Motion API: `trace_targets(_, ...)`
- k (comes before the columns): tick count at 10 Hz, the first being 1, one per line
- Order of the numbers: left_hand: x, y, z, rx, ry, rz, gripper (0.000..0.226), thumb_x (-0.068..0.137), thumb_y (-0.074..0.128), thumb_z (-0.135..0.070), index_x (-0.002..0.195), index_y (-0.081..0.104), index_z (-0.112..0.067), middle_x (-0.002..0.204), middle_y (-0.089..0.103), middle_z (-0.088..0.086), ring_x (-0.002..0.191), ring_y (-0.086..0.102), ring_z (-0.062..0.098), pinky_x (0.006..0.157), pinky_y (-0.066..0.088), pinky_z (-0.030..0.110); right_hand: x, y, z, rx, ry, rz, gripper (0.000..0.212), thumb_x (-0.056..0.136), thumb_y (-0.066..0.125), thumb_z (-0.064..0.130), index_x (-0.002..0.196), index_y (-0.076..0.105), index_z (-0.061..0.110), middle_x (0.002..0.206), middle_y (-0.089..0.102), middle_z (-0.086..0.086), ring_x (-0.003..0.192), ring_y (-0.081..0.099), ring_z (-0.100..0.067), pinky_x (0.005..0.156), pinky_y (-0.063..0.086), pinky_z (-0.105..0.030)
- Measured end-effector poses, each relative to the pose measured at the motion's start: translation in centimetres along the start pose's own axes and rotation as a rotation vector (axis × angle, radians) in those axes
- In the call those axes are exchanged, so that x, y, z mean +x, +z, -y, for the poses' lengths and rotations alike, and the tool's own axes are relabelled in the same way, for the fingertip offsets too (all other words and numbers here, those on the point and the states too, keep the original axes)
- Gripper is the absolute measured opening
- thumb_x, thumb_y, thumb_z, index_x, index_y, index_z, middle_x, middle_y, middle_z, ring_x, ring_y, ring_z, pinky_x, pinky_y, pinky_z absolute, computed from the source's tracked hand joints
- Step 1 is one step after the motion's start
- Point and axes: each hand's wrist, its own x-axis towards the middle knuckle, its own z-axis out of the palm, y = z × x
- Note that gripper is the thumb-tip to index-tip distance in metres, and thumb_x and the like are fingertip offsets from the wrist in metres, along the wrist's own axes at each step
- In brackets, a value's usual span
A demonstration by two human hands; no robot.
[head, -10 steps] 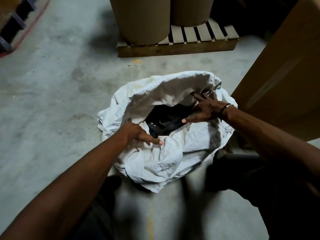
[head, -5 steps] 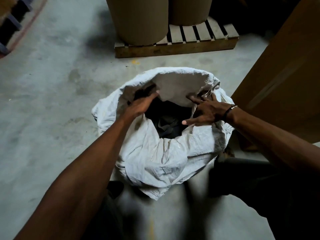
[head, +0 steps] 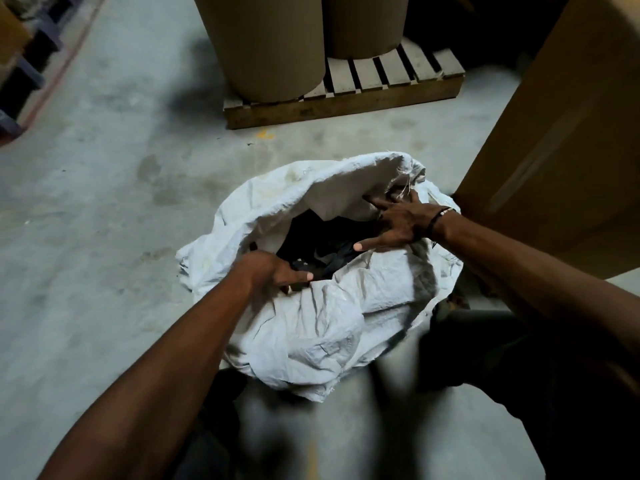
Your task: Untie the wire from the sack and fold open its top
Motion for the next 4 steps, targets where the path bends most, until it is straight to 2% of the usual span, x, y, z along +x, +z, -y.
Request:
trace_targets(1, -2.4, 0.1, 0.7, -0.124, 0.058, -0.075, 0.072, 0.096, 0.034, -0.078, 0.122, 0.075, -0.025, 0.128, 0.069, -0.003, 0.122, 0.064, 0.023, 0.114, 0.044, 0.037, -1.0, -0.3, 0.3, 0.066, -0.052, 0.017, 0.098, 0.067, 0.024, 0.104, 0.129, 0.068, 0.041, 0.174, 0.005, 0.004, 0.16, 0.015, -0.029, 0.127, 0.013, -0.057)
trace_targets(2, -5.7, 0.8, 0.8, -0.087, 0.305, -0.294, 0.045, 0.105, 0.051, -0.052, 0.125, 0.071, -0.017, 0.125, 0.07, 0.003, 0.12, 0.065, 0.027, 0.105, 0.046, 0.036, -2.4, 0.0, 1.3, 0.081, -0.159, 0.031, 0.097, 0.07, 0.021, 0.101, 0.132, 0.065, 0.041, 0.169, 0.03, -0.003, 0.157, 0.027, -0.025, 0.127, 0.024, -0.047)
trace_targets(3, -9.3, 2.0, 0.7, -0.218, 0.447, -0.491, 0.026, 0.105, 0.061, -0.029, 0.119, 0.073, -0.012, 0.111, 0.073, 0.001, 0.103, 0.067, 0.021, 0.092, 0.048, 0.031, -5.3, 0.5, 2.6, 0.169, -0.197, -0.025, 0.06, 0.096, 0.044, 0.072, 0.132, 0.066, 0.029, 0.145, 0.06, 0.0, 0.134, 0.056, -0.024, 0.116, 0.04, -0.038)
trace_targets(4, -12.2, 4.9, 0.6, -0.388, 0.477, -0.686, 0.016, 0.102, 0.065, -0.019, 0.104, 0.075, -0.007, 0.096, 0.074, 0.0, 0.086, 0.064, 0.012, 0.083, 0.051, 0.03, -8.4, 1.1, 3.9, 0.255, -0.233, -0.154, 0.053, 0.101, 0.051, 0.058, 0.134, 0.064, 0.02, 0.136, 0.067, -0.002, 0.125, 0.061, -0.022, 0.106, 0.044, -0.031)
